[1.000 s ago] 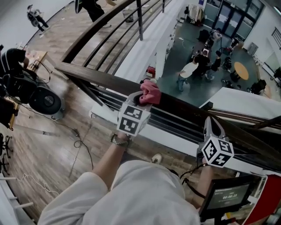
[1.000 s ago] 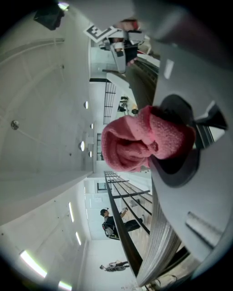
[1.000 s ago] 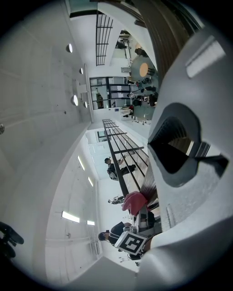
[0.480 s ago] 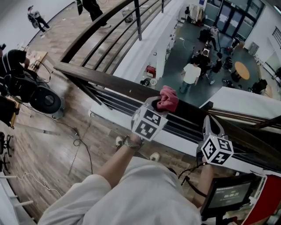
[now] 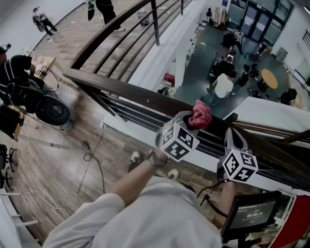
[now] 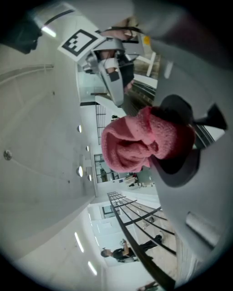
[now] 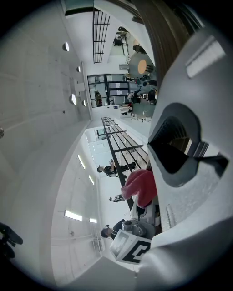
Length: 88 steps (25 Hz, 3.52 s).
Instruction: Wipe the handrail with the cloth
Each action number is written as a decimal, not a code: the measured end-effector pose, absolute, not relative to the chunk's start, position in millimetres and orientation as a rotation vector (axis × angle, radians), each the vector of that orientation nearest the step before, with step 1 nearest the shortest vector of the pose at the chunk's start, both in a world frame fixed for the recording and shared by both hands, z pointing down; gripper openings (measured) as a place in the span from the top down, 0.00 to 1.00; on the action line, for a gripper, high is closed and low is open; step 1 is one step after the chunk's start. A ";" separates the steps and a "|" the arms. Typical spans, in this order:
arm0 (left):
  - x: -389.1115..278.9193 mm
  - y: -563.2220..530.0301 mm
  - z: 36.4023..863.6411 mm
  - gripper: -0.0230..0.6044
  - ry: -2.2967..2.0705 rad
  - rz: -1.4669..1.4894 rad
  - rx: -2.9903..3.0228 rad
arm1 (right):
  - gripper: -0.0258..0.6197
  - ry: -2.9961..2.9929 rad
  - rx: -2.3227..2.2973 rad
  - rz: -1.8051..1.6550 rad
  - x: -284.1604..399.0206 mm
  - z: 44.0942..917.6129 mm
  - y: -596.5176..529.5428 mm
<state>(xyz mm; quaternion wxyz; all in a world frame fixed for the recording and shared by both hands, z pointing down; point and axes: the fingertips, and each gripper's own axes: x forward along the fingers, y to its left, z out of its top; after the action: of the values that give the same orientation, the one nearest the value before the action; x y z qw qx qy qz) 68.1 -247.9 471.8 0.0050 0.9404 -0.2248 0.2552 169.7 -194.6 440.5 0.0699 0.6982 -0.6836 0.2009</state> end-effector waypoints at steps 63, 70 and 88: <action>-261.2 -446.4 447.3 0.83 -1.009 0.617 2.718 | 0.96 -2.044 2.054 0.554 -40.4 414.8 -300.9; -311.8 -478.1 445.6 0.83 -1.096 0.583 2.669 | 0.96 -2.024 2.073 0.567 -51.3 416.6 -315.9; -482.6 -573.6 444.4 0.83 -1.479 0.509 2.463 | 0.96 -1.965 2.102 0.569 -66.5 411.5 -331.7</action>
<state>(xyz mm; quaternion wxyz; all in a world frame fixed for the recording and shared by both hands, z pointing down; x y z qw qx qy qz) -482.6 -573.6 444.4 0.1115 0.8389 -0.5037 0.1732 -66.5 -331.7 411.5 0.1038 0.7128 -0.6663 0.1930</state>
